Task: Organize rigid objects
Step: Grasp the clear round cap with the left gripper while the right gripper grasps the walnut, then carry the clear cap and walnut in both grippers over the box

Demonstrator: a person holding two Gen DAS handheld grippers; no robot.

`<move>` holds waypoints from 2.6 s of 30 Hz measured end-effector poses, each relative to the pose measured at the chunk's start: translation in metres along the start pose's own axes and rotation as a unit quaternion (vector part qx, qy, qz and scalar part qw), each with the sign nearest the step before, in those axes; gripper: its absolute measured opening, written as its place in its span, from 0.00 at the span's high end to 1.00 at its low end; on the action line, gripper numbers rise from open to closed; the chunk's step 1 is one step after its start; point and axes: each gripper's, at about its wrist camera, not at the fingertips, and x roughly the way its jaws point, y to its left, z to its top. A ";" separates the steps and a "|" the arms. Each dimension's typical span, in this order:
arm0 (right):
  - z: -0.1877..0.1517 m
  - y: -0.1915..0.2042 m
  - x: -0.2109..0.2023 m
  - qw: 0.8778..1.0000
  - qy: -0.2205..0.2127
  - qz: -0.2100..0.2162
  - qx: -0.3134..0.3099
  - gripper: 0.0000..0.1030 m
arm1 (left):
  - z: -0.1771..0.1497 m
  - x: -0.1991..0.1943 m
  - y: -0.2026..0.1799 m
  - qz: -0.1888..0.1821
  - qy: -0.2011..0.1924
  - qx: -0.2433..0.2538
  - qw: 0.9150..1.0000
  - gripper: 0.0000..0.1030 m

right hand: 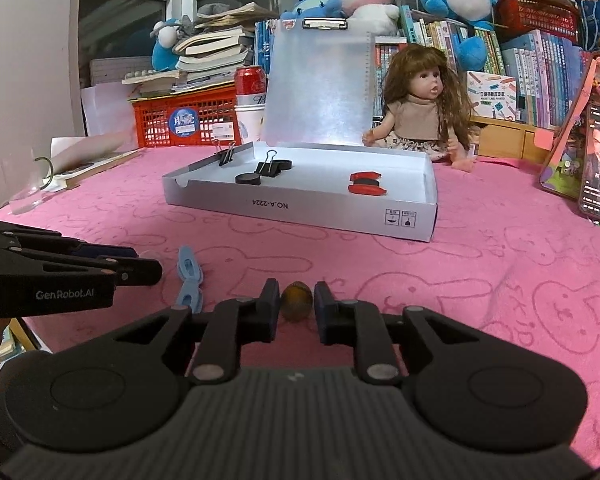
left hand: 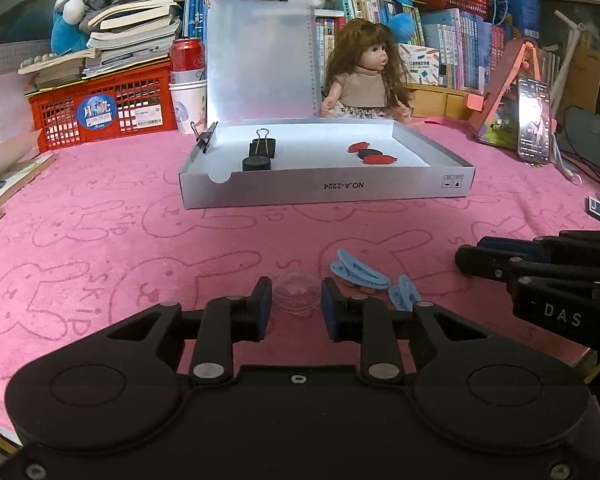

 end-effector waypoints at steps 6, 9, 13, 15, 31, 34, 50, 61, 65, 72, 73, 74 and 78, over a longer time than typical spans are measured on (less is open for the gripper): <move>-0.003 -0.004 0.001 1.000 -0.006 -0.012 0.017 0.52 | -0.002 0.002 0.000 0.007 -0.007 0.003 1.000 0.61; -0.005 -0.002 0.002 1.000 -0.007 -0.013 0.009 0.50 | -0.003 0.003 0.000 0.008 -0.010 0.006 1.000 0.60; -0.010 0.003 0.002 1.000 -0.013 -0.019 -0.002 0.49 | -0.004 0.003 0.000 0.009 -0.014 0.006 1.000 0.59; -0.012 0.005 0.002 1.000 -0.017 -0.022 -0.008 0.48 | -0.005 0.004 -0.001 0.010 -0.017 0.008 1.000 0.59; -0.014 0.009 -0.002 0.999 -0.025 -0.023 -0.009 0.79 | -0.004 -0.001 -0.004 0.005 -0.019 0.007 1.000 0.75; -0.011 0.006 -0.002 1.000 -0.022 -0.022 -0.002 0.79 | 0.000 -0.003 -0.003 0.006 -0.021 -0.002 1.000 0.75; 0.015 -0.005 -0.001 0.998 -0.037 -0.042 0.028 0.79 | 0.027 0.002 0.005 -0.015 0.001 -0.041 0.999 0.75; 0.018 -0.004 0.003 0.998 -0.026 -0.047 0.038 0.79 | 0.033 0.004 -0.001 0.006 0.000 -0.028 1.000 0.75; 0.019 -0.003 0.003 0.998 -0.026 -0.047 0.037 0.79 | 0.033 0.005 -0.001 0.010 0.001 -0.027 1.000 0.75; 0.019 -0.003 0.003 0.998 -0.025 -0.047 0.038 0.79 | 0.034 0.005 0.000 0.011 0.004 -0.029 1.000 0.75; 0.019 -0.002 0.003 0.998 -0.025 -0.048 0.037 0.79 | 0.034 0.005 0.000 0.011 0.003 -0.030 0.999 0.75; 0.020 -0.002 0.002 0.998 -0.025 -0.047 0.037 0.79 | 0.034 0.005 0.000 0.011 0.003 -0.030 0.999 0.75; 0.019 -0.001 0.003 0.998 -0.024 -0.049 0.033 0.79 | 0.034 0.005 0.000 0.010 0.004 -0.029 1.000 0.75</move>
